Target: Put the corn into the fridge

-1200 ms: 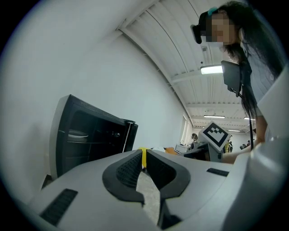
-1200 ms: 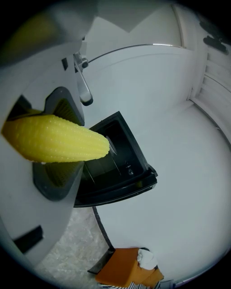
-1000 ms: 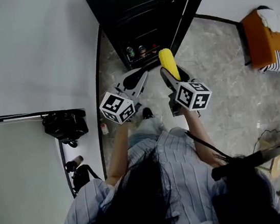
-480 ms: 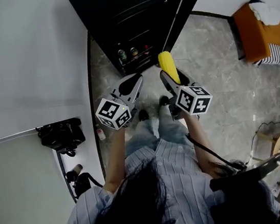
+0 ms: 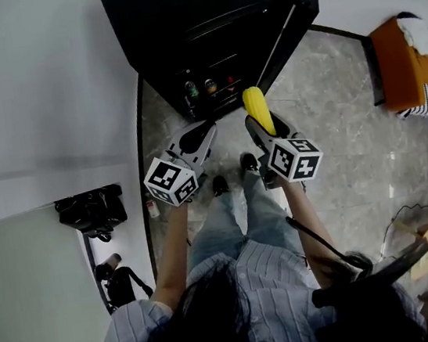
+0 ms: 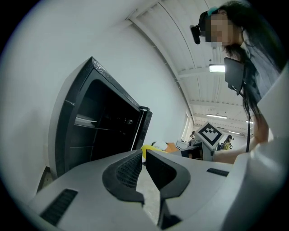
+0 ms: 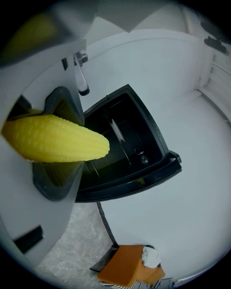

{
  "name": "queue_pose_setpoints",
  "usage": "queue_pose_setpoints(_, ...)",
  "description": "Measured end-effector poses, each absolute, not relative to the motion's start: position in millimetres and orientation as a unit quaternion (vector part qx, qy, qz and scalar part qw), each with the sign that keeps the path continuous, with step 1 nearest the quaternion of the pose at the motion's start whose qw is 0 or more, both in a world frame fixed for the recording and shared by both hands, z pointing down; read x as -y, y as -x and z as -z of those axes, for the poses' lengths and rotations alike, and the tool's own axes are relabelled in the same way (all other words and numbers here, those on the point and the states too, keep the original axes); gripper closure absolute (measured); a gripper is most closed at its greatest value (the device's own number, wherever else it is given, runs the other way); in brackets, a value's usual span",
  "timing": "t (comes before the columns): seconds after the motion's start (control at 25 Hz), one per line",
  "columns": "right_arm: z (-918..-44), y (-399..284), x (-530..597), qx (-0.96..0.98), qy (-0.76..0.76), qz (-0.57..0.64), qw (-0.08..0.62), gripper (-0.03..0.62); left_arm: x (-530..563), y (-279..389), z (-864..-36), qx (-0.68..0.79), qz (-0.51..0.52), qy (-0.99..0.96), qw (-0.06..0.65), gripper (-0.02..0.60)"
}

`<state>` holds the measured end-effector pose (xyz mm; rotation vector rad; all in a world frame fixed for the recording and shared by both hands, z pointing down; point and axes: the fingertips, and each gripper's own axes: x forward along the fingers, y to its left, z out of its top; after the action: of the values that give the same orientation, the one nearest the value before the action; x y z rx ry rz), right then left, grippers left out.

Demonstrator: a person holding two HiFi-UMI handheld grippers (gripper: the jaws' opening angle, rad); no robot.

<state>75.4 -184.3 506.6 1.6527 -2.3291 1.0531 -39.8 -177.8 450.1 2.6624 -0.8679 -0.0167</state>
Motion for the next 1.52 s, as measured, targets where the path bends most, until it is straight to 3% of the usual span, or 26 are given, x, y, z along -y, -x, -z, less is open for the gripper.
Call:
queue_pose_setpoints(0.56, -562.9, -98.3, 255.9, 0.759, -0.542, -0.358, 0.045, 0.341, 222.6, 19.6, -490.3, 0.311, -0.030, -0.938, 0.151, 0.563)
queue_pose_setpoints(1.52, -630.2, -50.2, 395.7, 0.781, -0.523, -0.321, 0.117, 0.341, 232.6, 17.3, -502.2, 0.323, -0.030, -0.935, 0.145, 0.563)
